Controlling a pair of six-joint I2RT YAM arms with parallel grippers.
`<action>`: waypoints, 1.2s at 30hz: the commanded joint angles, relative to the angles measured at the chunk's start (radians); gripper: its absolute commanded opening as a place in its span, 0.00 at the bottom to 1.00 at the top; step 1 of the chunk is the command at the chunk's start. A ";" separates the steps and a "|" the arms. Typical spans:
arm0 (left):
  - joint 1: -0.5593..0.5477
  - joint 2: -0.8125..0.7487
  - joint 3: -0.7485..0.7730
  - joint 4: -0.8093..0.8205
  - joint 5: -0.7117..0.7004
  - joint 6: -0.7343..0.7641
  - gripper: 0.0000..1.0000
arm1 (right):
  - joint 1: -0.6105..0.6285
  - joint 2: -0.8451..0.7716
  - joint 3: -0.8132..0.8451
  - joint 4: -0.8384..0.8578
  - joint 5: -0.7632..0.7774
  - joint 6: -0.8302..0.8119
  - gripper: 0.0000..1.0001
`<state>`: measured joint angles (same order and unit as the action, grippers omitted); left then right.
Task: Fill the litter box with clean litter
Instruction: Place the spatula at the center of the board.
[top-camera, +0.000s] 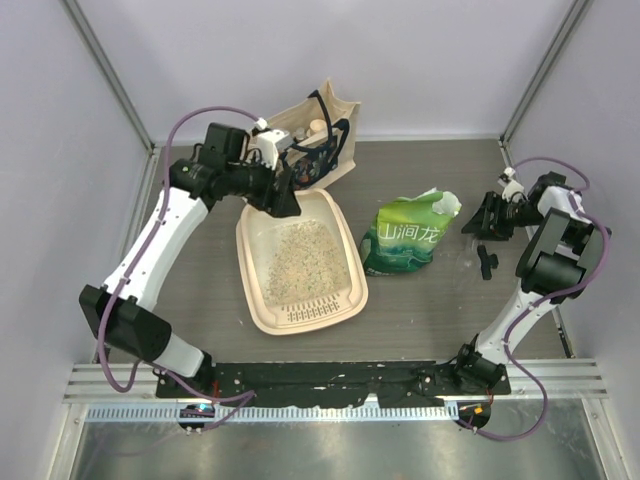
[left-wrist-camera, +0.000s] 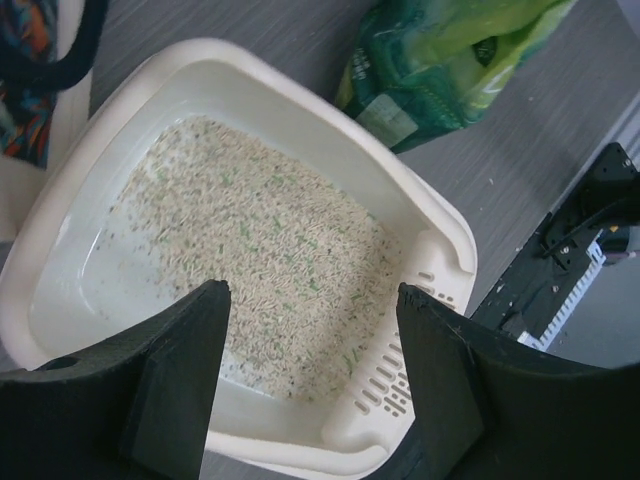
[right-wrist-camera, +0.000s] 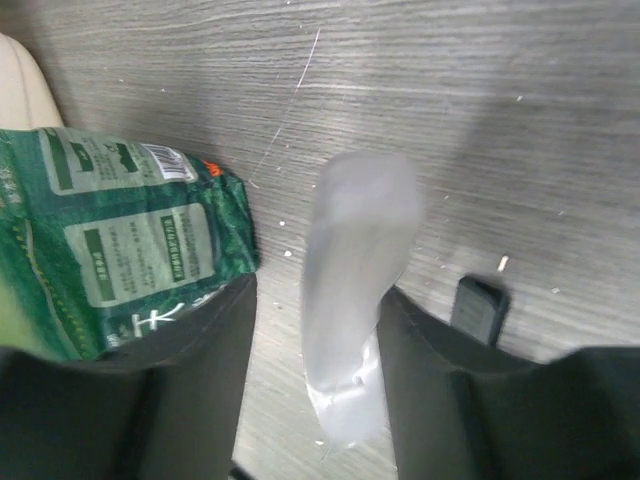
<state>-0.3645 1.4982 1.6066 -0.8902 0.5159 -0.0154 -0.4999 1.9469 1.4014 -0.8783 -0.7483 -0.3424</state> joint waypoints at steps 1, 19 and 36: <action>-0.057 0.007 0.064 0.046 0.153 0.124 0.73 | 0.004 -0.042 0.002 0.085 -0.002 0.020 0.65; -0.387 0.295 0.234 0.351 0.084 0.247 0.82 | -0.032 -0.247 0.220 0.079 -0.269 0.178 0.87; -0.403 0.473 0.366 0.456 0.056 0.226 0.73 | 0.109 -0.206 0.197 -0.063 -0.392 0.237 0.81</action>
<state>-0.7620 1.9682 1.9358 -0.4843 0.5663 0.2100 -0.4141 1.7420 1.5768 -0.8837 -1.1133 -0.1158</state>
